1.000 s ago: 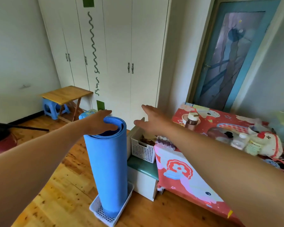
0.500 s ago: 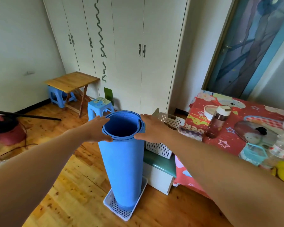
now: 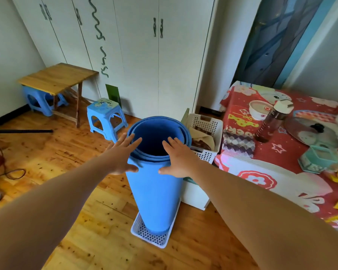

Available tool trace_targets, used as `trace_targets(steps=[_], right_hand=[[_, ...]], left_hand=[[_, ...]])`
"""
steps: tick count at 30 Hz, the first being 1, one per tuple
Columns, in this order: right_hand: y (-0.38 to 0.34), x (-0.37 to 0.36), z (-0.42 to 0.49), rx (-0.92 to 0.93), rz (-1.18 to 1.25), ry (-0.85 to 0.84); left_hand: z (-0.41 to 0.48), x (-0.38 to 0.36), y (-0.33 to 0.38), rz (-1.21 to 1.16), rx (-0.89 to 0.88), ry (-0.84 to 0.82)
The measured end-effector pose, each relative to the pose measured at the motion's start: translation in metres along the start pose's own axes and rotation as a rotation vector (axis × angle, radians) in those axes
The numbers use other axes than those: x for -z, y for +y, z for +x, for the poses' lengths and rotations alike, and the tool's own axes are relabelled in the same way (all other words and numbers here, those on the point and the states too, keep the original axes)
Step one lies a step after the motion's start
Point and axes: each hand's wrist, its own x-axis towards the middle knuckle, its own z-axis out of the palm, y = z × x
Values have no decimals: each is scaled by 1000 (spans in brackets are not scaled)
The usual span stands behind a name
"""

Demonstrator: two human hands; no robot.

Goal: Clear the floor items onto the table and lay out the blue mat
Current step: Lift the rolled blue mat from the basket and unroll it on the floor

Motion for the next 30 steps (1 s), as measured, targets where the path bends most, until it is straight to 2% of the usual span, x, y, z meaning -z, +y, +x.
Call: trace_targets(steps=[4, 8, 16, 20, 30], right_hand=[[3, -27, 7, 7, -73, 46], [10, -29, 8, 18, -70, 99], [6, -27, 8, -51, -69, 69], [3, -25, 5, -83, 38, 47], [-1, 11, -6, -27, 67, 211]], left_hand=[[14, -24, -3, -9, -50, -10], [21, -31, -2, 3, -79, 47], [18, -26, 7, -52, -116, 110], [15, -22, 12, -124, -113, 140], [5, 16, 21, -296, -91, 297]])
